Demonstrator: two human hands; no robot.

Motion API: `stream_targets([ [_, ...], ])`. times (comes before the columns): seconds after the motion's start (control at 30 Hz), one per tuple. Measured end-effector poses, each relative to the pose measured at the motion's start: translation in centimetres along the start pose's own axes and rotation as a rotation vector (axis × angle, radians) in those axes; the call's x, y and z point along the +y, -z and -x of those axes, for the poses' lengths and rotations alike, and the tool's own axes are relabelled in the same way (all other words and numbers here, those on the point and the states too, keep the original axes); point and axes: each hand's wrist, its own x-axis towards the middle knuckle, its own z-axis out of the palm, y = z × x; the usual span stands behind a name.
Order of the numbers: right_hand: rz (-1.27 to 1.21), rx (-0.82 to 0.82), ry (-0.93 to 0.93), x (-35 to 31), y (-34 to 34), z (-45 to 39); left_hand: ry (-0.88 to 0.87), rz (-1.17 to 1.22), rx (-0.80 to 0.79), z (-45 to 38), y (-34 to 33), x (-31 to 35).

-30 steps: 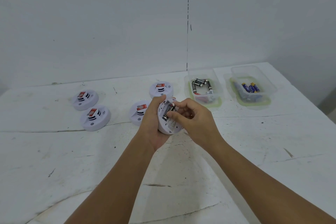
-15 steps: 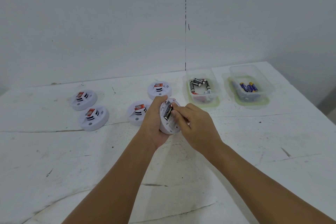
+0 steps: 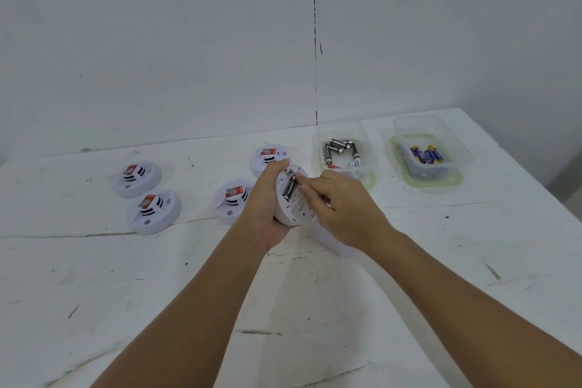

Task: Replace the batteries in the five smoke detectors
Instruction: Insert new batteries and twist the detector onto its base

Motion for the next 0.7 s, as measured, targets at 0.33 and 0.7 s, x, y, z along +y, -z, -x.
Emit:
stream_targets([
  [0.33, 0.152, -0.088, -0.212, 5.4, 5.1, -8.1, -0.027, -0.103, 0.062, -2.9, -1.0, 2.3],
  [0.7, 0.512, -0.509, -0.261, 8.3, 2.4, -13.1, -0.008, -0.136, 0.081, -4.5, -0.8, 2.7],
])
